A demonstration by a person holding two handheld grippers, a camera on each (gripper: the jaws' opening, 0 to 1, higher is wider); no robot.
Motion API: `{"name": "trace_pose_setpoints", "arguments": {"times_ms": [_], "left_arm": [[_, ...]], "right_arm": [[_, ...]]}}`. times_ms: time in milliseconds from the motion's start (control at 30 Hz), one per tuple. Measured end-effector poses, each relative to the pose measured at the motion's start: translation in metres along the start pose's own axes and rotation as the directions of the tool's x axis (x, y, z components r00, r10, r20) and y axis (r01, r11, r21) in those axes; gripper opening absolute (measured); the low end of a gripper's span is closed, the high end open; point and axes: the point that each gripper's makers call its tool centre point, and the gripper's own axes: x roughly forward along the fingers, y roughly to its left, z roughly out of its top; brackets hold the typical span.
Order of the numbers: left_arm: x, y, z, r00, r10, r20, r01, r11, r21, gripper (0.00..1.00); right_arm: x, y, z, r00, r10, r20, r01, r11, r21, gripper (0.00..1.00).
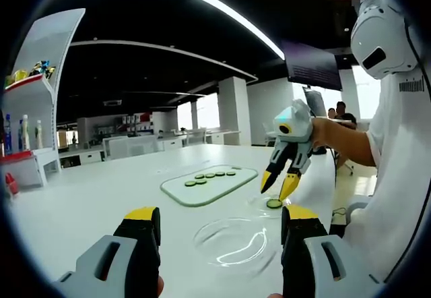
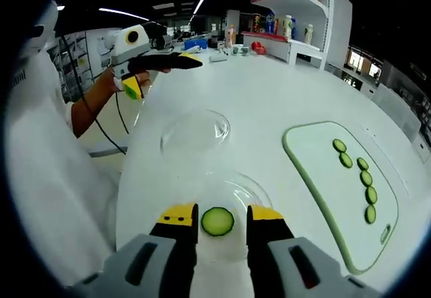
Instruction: Open the petri dish lid, add cucumber slices into the petri dish, and close the lid
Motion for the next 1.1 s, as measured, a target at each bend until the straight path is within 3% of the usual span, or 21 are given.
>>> {"name": "trace_pose_setpoints", "arguments": {"times_ms": [767,933,1100], "left_arm": [[0.002,0.001,0.000,1.000,-0.001,0.001,0.001,1.000,0.000,0.73],[0.001,0.001,0.001,1.000,-0.001,0.005,0.001,1.000,0.001,0.73],[0.002,-0.001,0.002,1.000,-0.003,0.008,0.003,1.000,-0.001,0.73]], "right_arm": [[-0.015,-0.017,0.020,0.990,-0.091,0.106,0.087,0.995,0.043,0.30],[-0.020,-0.021,0.026,0.982,-0.118,0.147,0.113,0.993,0.042,0.31],[-0.027,-0.029,0.033,0.962,-0.173,0.211,0.164,0.985,0.063,0.32]]}}
